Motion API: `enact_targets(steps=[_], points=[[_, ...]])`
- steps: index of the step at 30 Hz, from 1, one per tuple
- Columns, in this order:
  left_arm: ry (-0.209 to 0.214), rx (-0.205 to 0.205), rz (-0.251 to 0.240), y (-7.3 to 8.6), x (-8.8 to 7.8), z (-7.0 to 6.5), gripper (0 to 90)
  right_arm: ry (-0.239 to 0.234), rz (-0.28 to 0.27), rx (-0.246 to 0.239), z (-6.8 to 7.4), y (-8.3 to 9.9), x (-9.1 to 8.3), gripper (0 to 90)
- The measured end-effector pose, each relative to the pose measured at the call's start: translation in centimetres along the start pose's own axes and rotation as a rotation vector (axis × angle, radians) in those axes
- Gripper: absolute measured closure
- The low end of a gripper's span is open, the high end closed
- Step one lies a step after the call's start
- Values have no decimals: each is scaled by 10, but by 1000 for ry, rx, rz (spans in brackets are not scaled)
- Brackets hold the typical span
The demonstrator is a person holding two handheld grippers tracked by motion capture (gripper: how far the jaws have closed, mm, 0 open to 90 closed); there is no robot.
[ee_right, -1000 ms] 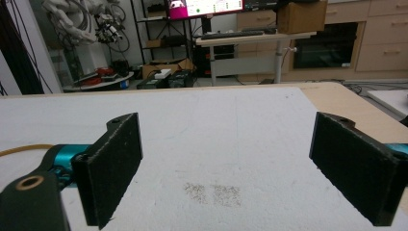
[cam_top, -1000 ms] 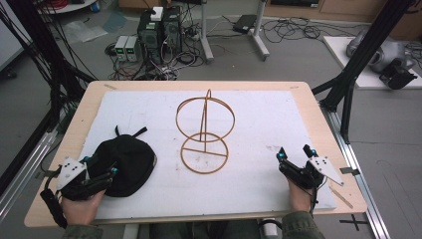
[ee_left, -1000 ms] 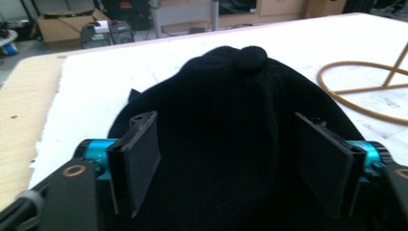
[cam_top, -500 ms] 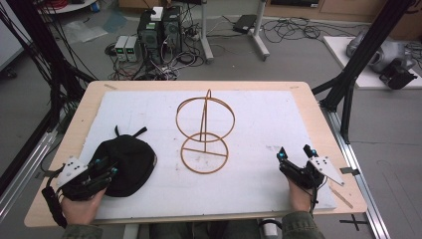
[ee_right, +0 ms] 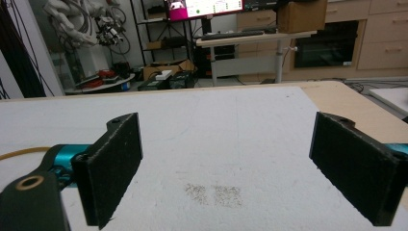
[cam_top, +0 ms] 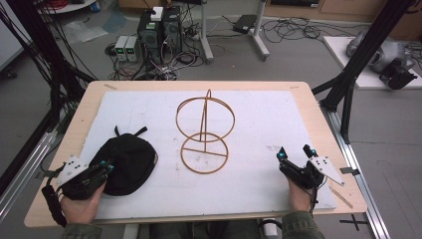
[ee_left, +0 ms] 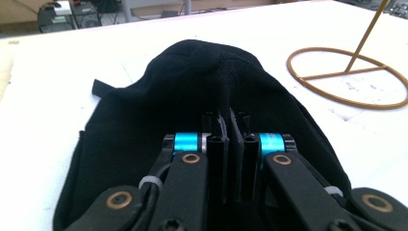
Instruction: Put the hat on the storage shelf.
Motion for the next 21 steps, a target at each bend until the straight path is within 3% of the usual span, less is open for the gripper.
enact_targets(steps=[11,21], points=[[-24,47,-23,-5,-2,-5,874,0,1,-1,0,0,0,105],[-46,72,-121,-27,-13,-9,874,-2,3,6,-1,0,0,105]])
Point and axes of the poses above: each handheld gripper's, and its own axes: x roughly forward along the jaws, y roughly out of its underside, z roughly to its left, the point moved 6 cm from there along x, roughly forward along the jaws, and after that the axes turned 9 degrees about y, right-handed, at the moved point
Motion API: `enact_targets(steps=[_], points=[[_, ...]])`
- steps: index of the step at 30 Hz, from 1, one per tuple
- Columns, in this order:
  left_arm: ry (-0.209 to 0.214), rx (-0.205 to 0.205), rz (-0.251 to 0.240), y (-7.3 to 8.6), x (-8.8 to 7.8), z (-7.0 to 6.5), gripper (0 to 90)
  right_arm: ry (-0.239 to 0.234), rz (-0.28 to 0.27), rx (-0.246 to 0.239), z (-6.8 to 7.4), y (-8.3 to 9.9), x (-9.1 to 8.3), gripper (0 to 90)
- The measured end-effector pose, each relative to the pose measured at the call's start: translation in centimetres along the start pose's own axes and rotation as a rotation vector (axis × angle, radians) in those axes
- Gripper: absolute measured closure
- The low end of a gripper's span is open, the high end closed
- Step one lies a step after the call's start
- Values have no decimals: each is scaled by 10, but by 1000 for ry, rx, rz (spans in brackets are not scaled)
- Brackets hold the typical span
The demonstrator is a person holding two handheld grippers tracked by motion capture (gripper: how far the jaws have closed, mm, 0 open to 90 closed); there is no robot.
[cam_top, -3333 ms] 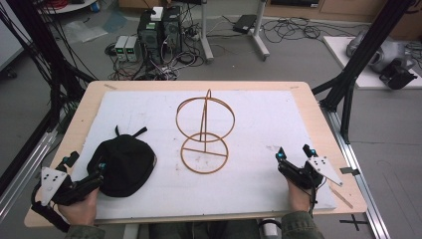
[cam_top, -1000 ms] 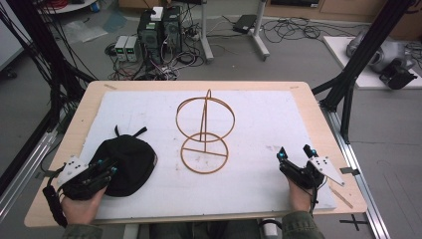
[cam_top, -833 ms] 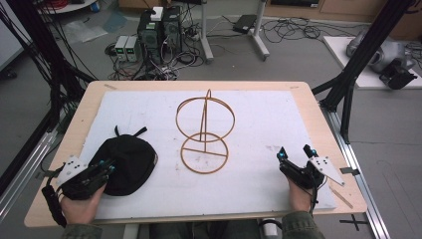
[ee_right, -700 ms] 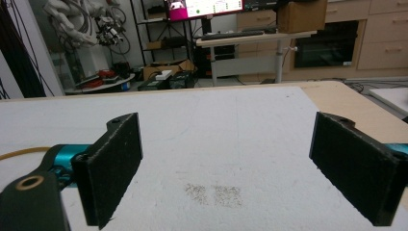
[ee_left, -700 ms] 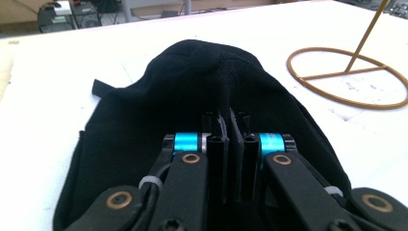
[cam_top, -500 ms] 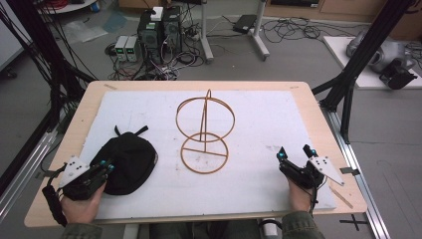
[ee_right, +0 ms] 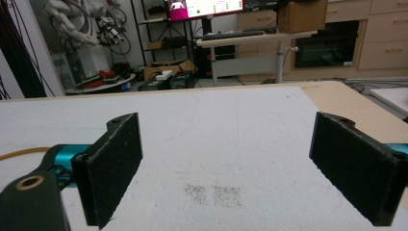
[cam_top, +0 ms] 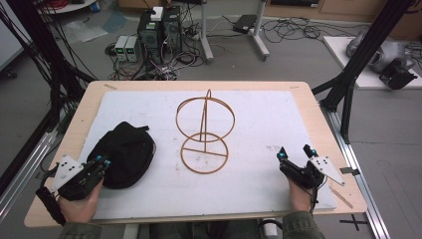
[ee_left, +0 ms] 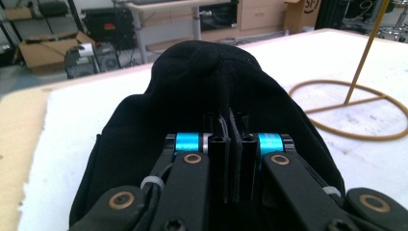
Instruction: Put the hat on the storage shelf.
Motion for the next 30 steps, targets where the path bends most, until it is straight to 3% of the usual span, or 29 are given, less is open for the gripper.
enact_targets(steps=[21,30], points=[[0,-11,-146,-30,-15,-2,873,-3,-1,5,-4,0,-1,105],[8,27,-216,-51,-24,-9,873,-6,3,-1,-2,1,-1,105]])
Point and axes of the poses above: each handheld gripper's, and its own axes: x roughly forward along the jaws, y roughly out of its underside, z roughly to its left, the point moved 6 cm from there along x, roughly forward along the jaws, and after that the axes turned 9 degrees about y, right-handed, at the moved point
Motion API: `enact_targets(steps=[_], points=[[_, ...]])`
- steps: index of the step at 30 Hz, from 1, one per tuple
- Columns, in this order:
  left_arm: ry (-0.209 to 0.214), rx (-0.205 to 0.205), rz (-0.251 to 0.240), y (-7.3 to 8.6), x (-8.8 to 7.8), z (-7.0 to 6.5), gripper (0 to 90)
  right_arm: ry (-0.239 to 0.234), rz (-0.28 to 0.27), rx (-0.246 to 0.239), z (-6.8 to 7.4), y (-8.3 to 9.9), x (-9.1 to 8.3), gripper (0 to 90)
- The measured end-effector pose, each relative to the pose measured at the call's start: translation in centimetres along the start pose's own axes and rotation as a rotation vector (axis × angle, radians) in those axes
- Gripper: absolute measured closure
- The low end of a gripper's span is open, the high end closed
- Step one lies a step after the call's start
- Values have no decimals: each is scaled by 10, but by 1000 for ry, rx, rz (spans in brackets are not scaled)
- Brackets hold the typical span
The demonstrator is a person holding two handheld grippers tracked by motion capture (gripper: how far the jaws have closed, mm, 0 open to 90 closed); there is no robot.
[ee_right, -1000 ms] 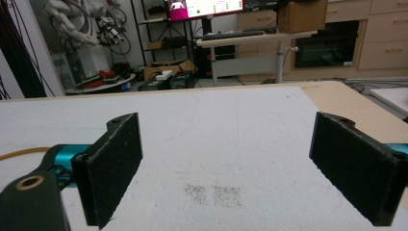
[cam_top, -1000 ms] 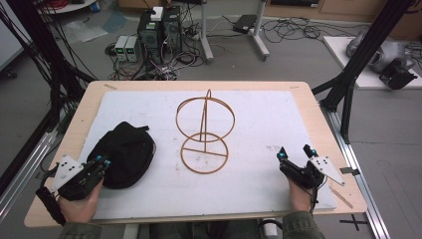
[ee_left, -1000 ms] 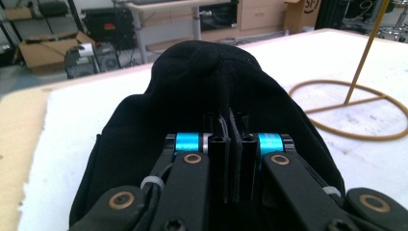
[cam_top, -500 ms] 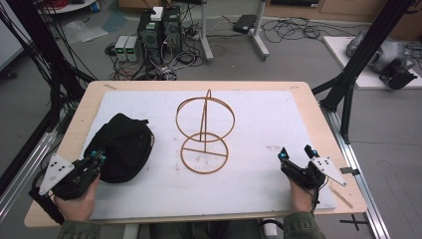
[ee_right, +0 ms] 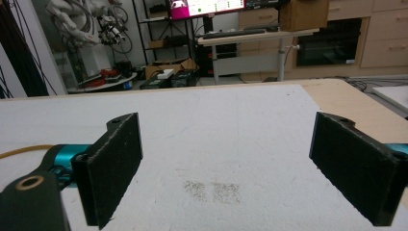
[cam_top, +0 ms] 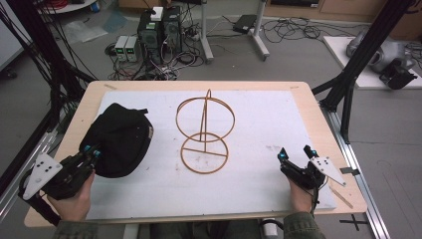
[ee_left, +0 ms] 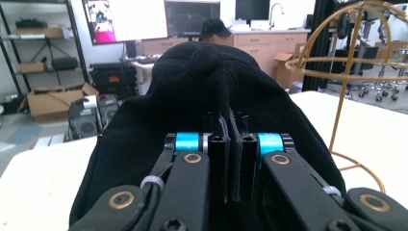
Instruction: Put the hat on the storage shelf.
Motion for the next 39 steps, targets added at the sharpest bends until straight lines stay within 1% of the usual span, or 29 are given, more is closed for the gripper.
enact_targets(steps=[1,2,7,8,10,11,13,14,15,16,17,19,20,21,23,24,25,26,27,30,31,33,34,37,39], points=[[0,0,0,0,0,0,873,-1,1,-1,0,0,0,105],[3,5,-25,-5,-1,-2,872,-1,0,-1,0,0,0,105],[7,11,-46,-10,-2,-4,872,-1,-1,-4,0,0,0,105],[7,11,-58,-13,-3,-4,872,0,-2,-3,0,0,0,105],[12,11,-62,-14,-2,-5,872,-1,-2,-3,0,0,0,105],[21,6,-76,-17,-2,-6,872,-3,-3,-4,0,0,0,105],[31,-3,-87,-19,0,-7,872,-8,7,4,1,1,-1,105],[31,-3,-87,-19,0,-7,872,-8,6,-1,1,1,-1,105],[39,-7,-102,-23,3,-9,872,-9,6,-1,1,1,0,105],[39,-7,-102,-23,3,-9,872,-10,5,-2,1,1,0,105],[47,1,-113,-27,7,-12,872,-11,5,0,1,1,0,105],[65,4,-122,-30,10,-15,872,-11,5,7,1,1,0,105],[72,3,-125,-31,11,-16,872,-8,0,2,0,0,0,105],[78,-2,-131,-32,12,-17,872,-8,-4,11,0,0,0,105],[85,-9,-141,-33,15,-18,872,-6,-12,2,-1,-1,0,106],[85,-9,-141,-33,15,-18,872,-8,-14,-2,-1,-1,0,106],[86,-10,-143,-34,16,-19,872,-8,-1,8,0,0,0,105],[86,-5,-144,-36,18,-20,872,-9,-3,7,0,0,0,105],[90,-7,-158,-39,21,-21,872,-11,-6,10,1,-1,0,106],[89,-4,-166,-42,23,-21,872,-17,-12,8,2,-1,-1,109],[91,-14,-179,-44,25,-20,872,-15,-13,5,2,-1,0,109],[93,-16,-183,-44,27,-20,872,-18,-18,0,2,-1,0,109],[92,-17,-185,-45,28,-20,872,-20,-10,10,3,-1,0,109],[98,-16,-189,-48,34,-22,872,-19,-8,11,3,-1,0,109],[119,-17,-200,-52,42,-26,872,-17,-15,12,3,-1,0,108]])
Point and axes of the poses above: each handheld gripper's, and its own axes: x roughly forward along the jaws, y roughly out of its underside, z roughly to its left, the point moved 6 cm from there along x, roughly forward along the jaws, and after that the axes turned 9 degrees about y, right-handed, at the moved point
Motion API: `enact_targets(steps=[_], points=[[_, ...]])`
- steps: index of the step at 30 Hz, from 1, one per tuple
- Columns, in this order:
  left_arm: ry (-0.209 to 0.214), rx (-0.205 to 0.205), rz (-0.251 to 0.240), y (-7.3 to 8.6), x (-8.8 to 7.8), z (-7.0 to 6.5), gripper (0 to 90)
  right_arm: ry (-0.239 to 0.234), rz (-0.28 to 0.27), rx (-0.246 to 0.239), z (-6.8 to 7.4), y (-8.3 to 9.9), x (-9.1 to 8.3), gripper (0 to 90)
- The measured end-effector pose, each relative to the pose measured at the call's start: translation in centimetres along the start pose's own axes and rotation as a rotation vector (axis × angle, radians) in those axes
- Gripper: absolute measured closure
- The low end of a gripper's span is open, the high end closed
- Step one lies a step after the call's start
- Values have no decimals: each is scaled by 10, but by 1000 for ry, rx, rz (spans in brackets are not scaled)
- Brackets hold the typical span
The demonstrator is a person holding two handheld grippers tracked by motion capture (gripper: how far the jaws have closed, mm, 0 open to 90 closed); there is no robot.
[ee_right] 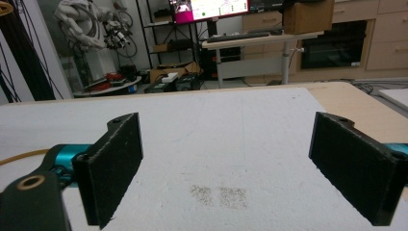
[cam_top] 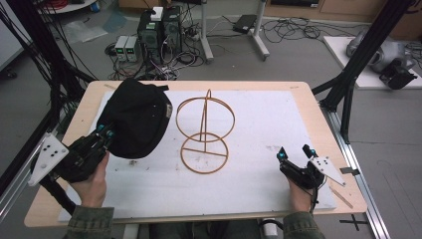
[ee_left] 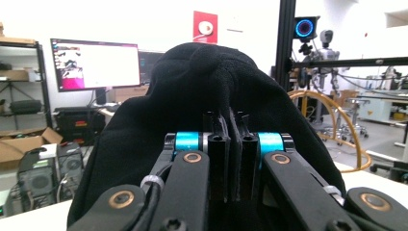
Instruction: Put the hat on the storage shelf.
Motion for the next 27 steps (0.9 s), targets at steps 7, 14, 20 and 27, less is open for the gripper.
enact_targets(steps=[7,14,20,27], points=[[38,25,-11,-7,23,-11,872,-4,11,-2,0,1,0,108],[63,10,-33,-10,39,-16,872,-10,12,2,0,1,1,108],[83,3,-52,-15,50,-21,872,-13,6,3,0,1,1,108],[110,-6,-77,-21,67,-29,872,-19,10,4,1,2,1,108]])
Point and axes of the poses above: each handheld gripper's, and its own axes: x roughly forward along the jaws, y roughly out of its underside, z roughly to its left, the point moved 6 cm from there along x, roughly forward along the jaws, and after that the axes turned 9 degrees about y, right-handed, at the moved point
